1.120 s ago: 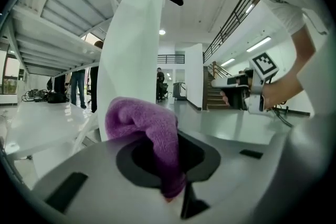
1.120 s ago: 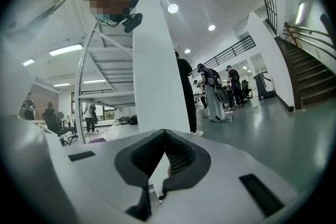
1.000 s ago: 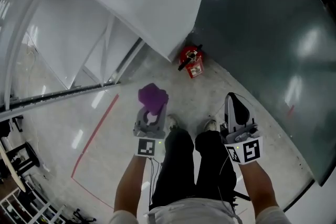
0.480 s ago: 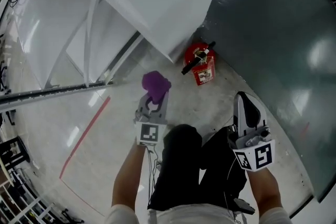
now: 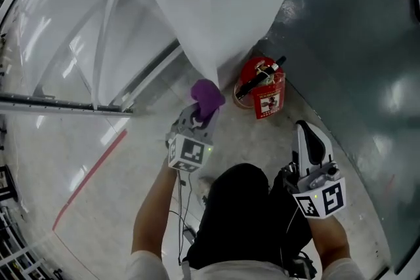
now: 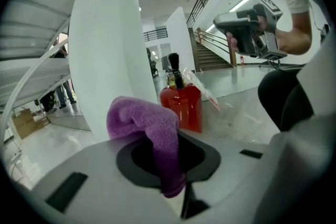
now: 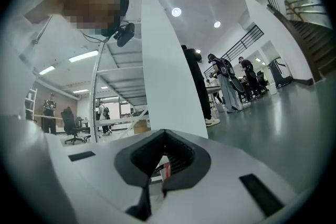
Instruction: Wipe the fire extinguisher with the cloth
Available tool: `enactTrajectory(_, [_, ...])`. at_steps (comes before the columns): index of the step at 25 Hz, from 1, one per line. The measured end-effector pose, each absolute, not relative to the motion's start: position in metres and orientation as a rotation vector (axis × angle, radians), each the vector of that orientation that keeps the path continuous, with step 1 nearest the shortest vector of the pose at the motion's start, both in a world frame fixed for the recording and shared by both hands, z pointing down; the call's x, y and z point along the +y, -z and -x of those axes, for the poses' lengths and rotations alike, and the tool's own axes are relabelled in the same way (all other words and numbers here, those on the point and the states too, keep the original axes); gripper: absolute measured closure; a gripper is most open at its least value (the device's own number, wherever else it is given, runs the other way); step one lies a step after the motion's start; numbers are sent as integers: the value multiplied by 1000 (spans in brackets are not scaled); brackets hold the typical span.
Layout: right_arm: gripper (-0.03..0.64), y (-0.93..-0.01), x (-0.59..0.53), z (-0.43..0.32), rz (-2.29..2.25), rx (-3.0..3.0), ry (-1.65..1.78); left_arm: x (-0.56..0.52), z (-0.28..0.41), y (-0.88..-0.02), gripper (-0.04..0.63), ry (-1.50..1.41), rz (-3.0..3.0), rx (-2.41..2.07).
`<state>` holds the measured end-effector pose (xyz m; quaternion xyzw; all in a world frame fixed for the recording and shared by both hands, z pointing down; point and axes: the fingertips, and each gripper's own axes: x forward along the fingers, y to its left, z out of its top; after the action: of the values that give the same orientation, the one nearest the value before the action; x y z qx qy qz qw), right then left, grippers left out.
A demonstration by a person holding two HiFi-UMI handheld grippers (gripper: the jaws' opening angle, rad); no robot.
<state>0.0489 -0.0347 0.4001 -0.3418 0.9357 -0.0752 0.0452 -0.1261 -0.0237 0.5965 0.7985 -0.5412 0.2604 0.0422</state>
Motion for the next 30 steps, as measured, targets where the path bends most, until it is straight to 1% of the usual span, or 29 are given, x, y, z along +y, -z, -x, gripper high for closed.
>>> enactTrajectory(7, [603, -404, -25, -52, 1015, 2868, 249, -24, 120, -596, 537, -807, -2449, -1600])
enactTrajectory(12, [603, -402, -27, -54, 1019, 2840, 230, -39, 115, -614, 536, -833, -2438, -1546])
enactTrajectory(16, [603, -406, -27, -59, 1055, 2813, 255, -45, 107, -631, 537, -952, -2459, -1473])
enactTrajectory(24, [603, -408, -33, -65, 1127, 2785, 284, -64, 76, -635, 537, -1042, -2574, -1286])
enactTrajectory(30, [603, -411, -34, -64, 1137, 2792, 282, -68, 61, -636, 536, -996, -2604, -1228])
